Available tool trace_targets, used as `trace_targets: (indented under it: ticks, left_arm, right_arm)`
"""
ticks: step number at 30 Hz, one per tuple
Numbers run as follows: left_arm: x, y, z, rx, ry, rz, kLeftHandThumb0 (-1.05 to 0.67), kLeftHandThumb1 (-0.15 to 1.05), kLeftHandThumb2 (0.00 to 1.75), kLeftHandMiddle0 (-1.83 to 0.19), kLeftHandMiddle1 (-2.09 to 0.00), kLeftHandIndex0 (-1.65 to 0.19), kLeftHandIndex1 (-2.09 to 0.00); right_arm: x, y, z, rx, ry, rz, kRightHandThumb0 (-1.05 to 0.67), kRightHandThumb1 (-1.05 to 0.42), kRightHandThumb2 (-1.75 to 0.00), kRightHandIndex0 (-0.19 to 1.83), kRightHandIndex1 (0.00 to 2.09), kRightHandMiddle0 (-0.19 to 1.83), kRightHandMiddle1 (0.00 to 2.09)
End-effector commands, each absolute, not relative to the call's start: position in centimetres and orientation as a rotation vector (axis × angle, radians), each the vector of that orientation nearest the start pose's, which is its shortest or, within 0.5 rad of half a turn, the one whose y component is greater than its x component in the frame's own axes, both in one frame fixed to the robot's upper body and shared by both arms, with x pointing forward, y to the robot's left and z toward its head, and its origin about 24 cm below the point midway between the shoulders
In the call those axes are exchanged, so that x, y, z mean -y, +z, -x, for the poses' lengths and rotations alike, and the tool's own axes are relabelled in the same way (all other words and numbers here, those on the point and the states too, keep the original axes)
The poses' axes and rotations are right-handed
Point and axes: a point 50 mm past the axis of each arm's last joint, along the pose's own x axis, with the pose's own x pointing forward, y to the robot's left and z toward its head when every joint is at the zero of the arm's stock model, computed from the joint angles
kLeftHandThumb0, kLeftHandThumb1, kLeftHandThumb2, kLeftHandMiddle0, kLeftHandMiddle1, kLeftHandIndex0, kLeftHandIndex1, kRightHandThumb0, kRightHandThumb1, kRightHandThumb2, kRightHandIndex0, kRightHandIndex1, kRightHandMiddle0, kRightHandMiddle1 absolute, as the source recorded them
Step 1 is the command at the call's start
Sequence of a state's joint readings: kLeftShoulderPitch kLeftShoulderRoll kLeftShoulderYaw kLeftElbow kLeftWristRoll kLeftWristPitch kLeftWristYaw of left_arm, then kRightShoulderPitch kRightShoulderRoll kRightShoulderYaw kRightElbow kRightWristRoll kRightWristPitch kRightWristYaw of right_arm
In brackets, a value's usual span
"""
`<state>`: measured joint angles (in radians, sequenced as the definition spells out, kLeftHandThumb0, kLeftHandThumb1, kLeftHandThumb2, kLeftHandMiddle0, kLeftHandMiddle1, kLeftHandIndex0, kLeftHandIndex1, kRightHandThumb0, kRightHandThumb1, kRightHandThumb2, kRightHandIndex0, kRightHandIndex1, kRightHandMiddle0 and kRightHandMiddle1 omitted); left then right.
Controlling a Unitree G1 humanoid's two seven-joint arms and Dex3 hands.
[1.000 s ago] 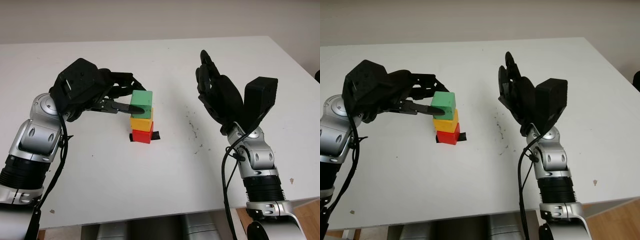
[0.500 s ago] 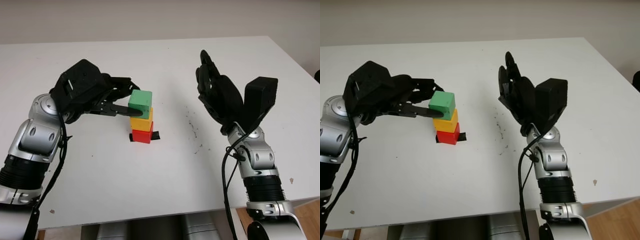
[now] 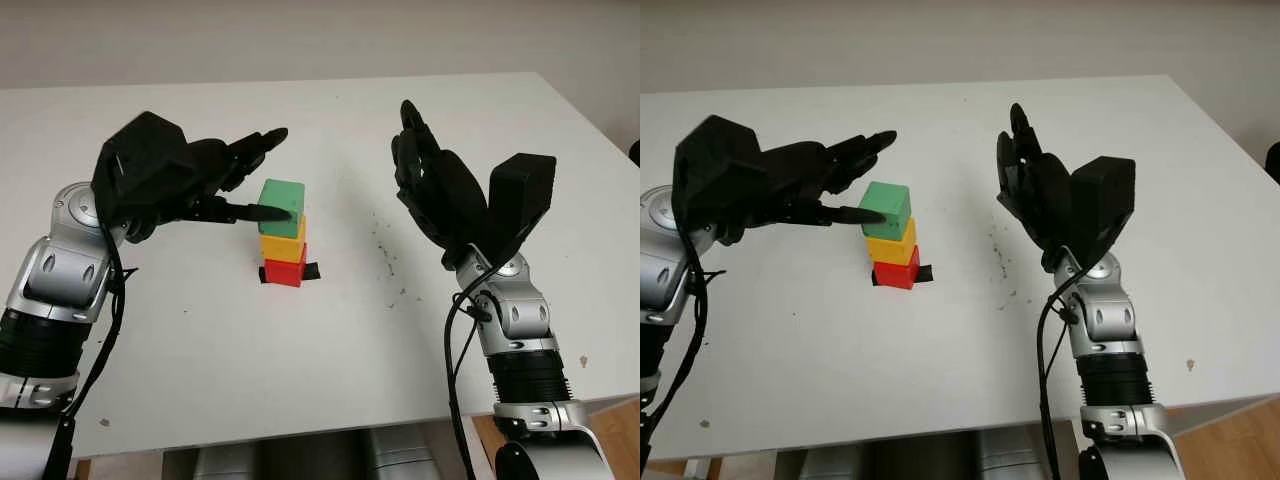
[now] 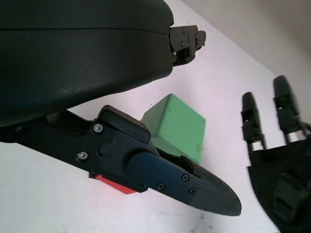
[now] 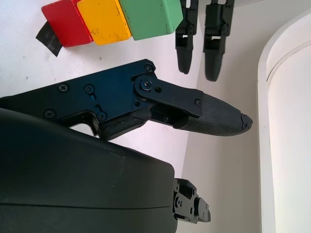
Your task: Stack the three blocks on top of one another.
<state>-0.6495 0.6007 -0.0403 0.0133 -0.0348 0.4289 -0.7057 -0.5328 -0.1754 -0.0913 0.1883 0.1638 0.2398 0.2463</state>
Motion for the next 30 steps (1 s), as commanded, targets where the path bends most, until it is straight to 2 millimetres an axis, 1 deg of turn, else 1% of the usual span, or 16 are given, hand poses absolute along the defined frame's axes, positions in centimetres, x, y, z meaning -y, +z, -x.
trace_targets:
  ticks: [1, 3, 5, 6, 7, 9, 10, 11, 13, 15, 20, 25, 30]
  left_arm:
    - [-19.8, 21.2, -32.8, 0.047, -0.578, -0.560, -1.01, 0.98, 0.06, 0.19, 0.00, 0.19, 0.00]
    - [-20.3, 21.6, -32.5, 0.073, -0.561, -0.533, -1.02, 0.99, 0.06, 0.19, 0.00, 0.19, 0.00]
    - [-20.9, 22.0, -32.0, 0.118, -0.537, -0.480, -1.03, 1.03, 0.07, 0.19, 0.00, 0.19, 0.00]
    - [-21.2, 22.2, -31.8, 0.140, -0.509, -0.456, -1.03, 1.04, 0.15, 0.19, 0.00, 0.19, 0.00]
    - [-21.6, 22.2, -31.5, 0.156, -0.476, -0.404, -1.03, 1.04, 0.39, 0.19, 0.00, 0.19, 0.00]
    - [-22.2, 22.0, -30.9, 0.200, -0.394, -0.322, -1.00, 1.05, 0.62, 0.19, 0.00, 0.19, 0.00]
    - [-22.4, 21.9, -30.6, 0.217, -0.361, -0.296, -0.99, 1.05, 0.69, 0.19, 0.00, 0.19, 0.00]
    - [-22.5, 21.8, -30.4, 0.233, -0.335, -0.275, -0.99, 1.05, 0.72, 0.19, 0.00, 0.19, 0.00]
    - [-22.6, 21.3, -29.8, 0.267, -0.261, -0.213, -0.99, 1.05, 0.70, 0.19, 0.00, 0.19, 0.00]
    - [-22.6, 20.8, -29.3, 0.292, -0.180, -0.187, -0.98, 1.05, 0.70, 0.19, 0.00, 0.19, 0.00]
    - [-22.3, 19.0, -28.4, 0.334, -0.056, -0.233, -0.96, 1.05, 0.72, 0.19, 0.00, 0.19, 0.00]
    - [-22.5, 17.3, -28.1, 0.327, -0.015, -0.247, -0.95, 1.05, 0.75, 0.19, 0.00, 0.19, 0.00]
    - [-22.2, 15.3, -27.6, 0.250, -0.013, -0.324, -0.91, 1.05, 0.80, 0.19, 0.00, 0.19, 0.00]
  right_arm:
    - [15.6, 14.2, -34.7, 0.128, 0.274, 0.002, -0.74, -1.05, -0.73, -0.19, 0.00, -0.19, 0.00]
    - [15.6, 14.2, -34.7, 0.127, 0.280, 0.003, -0.74, -1.05, -0.73, -0.19, 0.00, -0.19, 0.00]
    - [15.6, 14.2, -34.7, 0.128, 0.279, 0.002, -0.74, -1.05, -0.74, -0.19, 0.00, -0.19, 0.00]
    - [15.6, 14.1, -34.8, 0.128, 0.279, 0.002, -0.73, -1.05, -0.74, -0.19, 0.00, -0.19, 0.00]
    - [15.6, 14.1, -34.8, 0.127, 0.280, 0.002, -0.73, -1.05, -0.74, -0.19, 0.00, -0.19, 0.00]
    - [15.5, 14.1, -34.9, 0.124, 0.287, 0.001, -0.74, -1.05, -0.74, -0.19, 0.00, -0.19, 0.00]
    - [15.4, 14.0, -34.9, 0.123, 0.291, -0.002, -0.74, -1.05, -0.74, -0.19, 0.00, -0.19, 0.00]
    - [15.4, 14.0, -35.0, 0.122, 0.295, -0.008, -0.74, -1.05, -0.74, -0.19, 0.00, -0.19, 0.00]
    - [15.3, 13.8, -35.1, 0.120, 0.304, -0.014, -0.74, -1.05, -0.74, -0.19, 0.00, -0.19, 0.00]
    - [15.2, 13.7, -35.2, 0.114, 0.310, -0.012, -0.75, -1.05, -0.73, -0.19, 0.00, -0.19, 0.00]
    - [14.9, 13.6, -35.3, 0.107, 0.322, -0.015, -0.75, -1.05, -0.73, -0.19, 0.00, -0.19, 0.00]
    - [14.7, 13.2, -35.4, 0.102, 0.329, -0.009, -0.76, -1.05, -0.74, -0.19, 0.00, -0.19, 0.00]
    - [14.7, 12.7, -35.3, 0.095, 0.323, 0.002, -0.77, -1.05, -0.77, -0.19, 0.00, -0.19, 0.00]
